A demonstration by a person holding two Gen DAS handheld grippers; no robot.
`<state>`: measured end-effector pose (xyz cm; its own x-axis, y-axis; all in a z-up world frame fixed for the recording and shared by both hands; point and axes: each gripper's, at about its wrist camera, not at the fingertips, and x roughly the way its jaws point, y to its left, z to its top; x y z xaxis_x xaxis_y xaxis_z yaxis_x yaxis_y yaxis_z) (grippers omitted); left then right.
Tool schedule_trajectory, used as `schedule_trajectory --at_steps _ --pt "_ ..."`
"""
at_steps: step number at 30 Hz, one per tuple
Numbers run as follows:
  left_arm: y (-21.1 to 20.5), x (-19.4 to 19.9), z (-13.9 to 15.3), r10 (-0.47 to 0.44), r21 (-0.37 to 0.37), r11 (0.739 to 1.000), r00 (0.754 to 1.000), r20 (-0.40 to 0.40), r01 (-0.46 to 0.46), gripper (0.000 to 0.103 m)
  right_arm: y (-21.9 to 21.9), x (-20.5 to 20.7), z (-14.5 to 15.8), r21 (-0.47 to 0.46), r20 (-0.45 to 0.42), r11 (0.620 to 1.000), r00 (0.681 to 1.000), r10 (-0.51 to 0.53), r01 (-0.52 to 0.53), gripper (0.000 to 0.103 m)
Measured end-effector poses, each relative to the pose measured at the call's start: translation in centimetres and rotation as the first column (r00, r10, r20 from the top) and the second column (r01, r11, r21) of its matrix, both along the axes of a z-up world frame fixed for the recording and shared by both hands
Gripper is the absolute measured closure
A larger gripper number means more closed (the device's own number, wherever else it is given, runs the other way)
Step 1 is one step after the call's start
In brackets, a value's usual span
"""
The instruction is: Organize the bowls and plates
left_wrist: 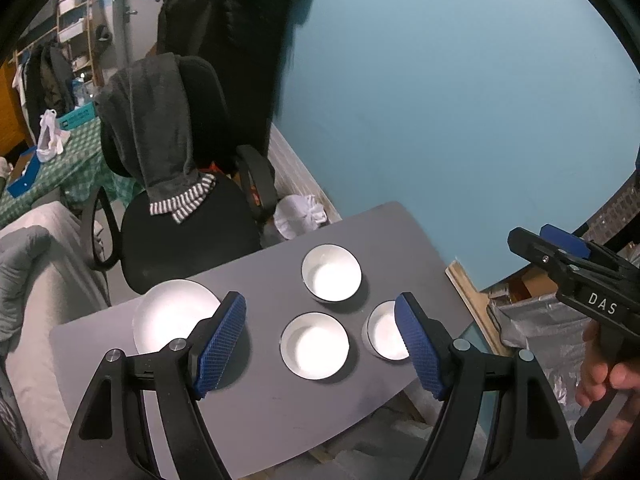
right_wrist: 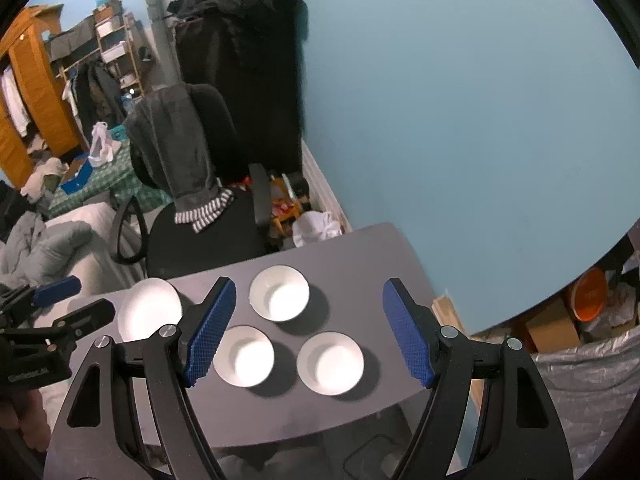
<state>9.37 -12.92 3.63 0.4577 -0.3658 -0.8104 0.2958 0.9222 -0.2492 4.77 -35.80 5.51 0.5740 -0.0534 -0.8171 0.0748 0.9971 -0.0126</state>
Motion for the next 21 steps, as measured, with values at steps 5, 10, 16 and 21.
schedule_trajectory --at_steps 5,10,16,21 --pt "-0.6 0.9 -0.7 0.002 -0.002 1.000 0.999 -0.033 -0.002 0.025 -0.6 0.5 -0.8 0.009 -0.023 1.000 1.000 0.004 -0.004 0.028" --pt "-1.2 1.7 -1.6 0.011 0.024 1.000 0.999 -0.047 -0.010 0.025 -0.9 1.4 -1.5 0.015 -0.048 1.000 0.999 0.024 -0.023 0.028" --pt "-1.4 2.7 -3.3 0.036 0.010 0.999 0.994 -0.107 -0.035 0.025 -1.4 2.8 -2.8 0.031 -0.081 0.999 0.996 0.047 -0.045 0.028" --pt "-1.4 3.3 -4.8 0.066 0.028 0.998 0.988 -0.142 -0.062 0.025 -1.6 4.1 -4.1 0.033 -0.116 0.996 0.990 0.080 -0.077 0.028"
